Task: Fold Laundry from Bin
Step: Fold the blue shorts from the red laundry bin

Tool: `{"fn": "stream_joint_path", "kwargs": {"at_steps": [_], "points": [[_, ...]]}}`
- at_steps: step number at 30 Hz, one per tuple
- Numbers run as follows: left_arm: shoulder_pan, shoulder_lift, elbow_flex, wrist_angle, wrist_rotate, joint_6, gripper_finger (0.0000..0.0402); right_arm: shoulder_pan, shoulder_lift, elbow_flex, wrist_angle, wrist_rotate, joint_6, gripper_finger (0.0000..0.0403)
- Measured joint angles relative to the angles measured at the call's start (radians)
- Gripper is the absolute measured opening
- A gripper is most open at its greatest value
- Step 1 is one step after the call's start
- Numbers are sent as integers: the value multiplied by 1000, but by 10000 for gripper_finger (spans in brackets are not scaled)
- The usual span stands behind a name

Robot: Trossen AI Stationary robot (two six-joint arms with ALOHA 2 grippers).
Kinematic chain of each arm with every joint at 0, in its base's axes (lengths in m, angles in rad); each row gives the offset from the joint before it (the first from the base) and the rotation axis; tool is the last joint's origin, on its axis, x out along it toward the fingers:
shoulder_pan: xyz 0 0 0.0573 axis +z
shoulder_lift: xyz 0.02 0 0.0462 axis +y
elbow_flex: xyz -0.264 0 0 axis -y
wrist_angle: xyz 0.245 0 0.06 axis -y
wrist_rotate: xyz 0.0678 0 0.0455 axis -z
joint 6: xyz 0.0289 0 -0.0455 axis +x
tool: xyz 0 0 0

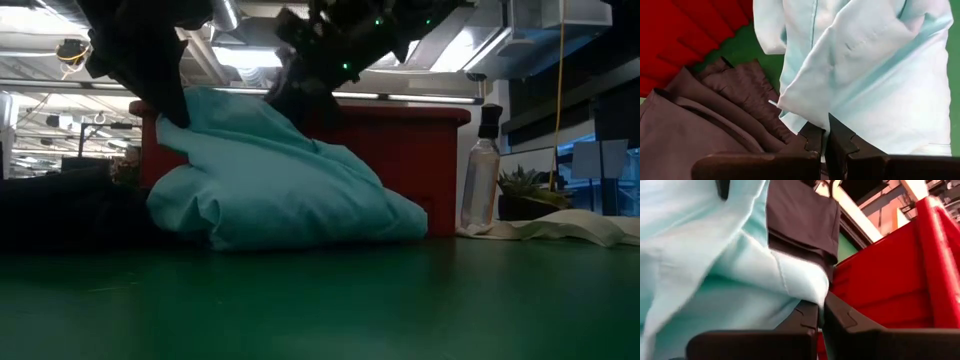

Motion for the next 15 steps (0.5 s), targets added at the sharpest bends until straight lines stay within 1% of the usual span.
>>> {"fn": "stream_joint_path", "kwargs": {"at_steps": [4, 6, 8, 11, 15], "points": [[0, 0, 0, 1, 0, 0, 0, 2, 18, 0, 15, 15, 0, 14], [0, 0, 0, 2, 0, 0, 0, 3, 23, -1, 5, 44, 0, 14], [0, 0, 0, 5, 0, 0, 0, 3, 34, 0, 44, 70, 0, 20], [0, 0, 0, 5, 0, 0, 0, 3, 35, -1, 47, 124, 1, 48], [0, 0, 0, 8, 0, 0, 0, 3, 35, -1, 47, 134, 4, 114]]}}
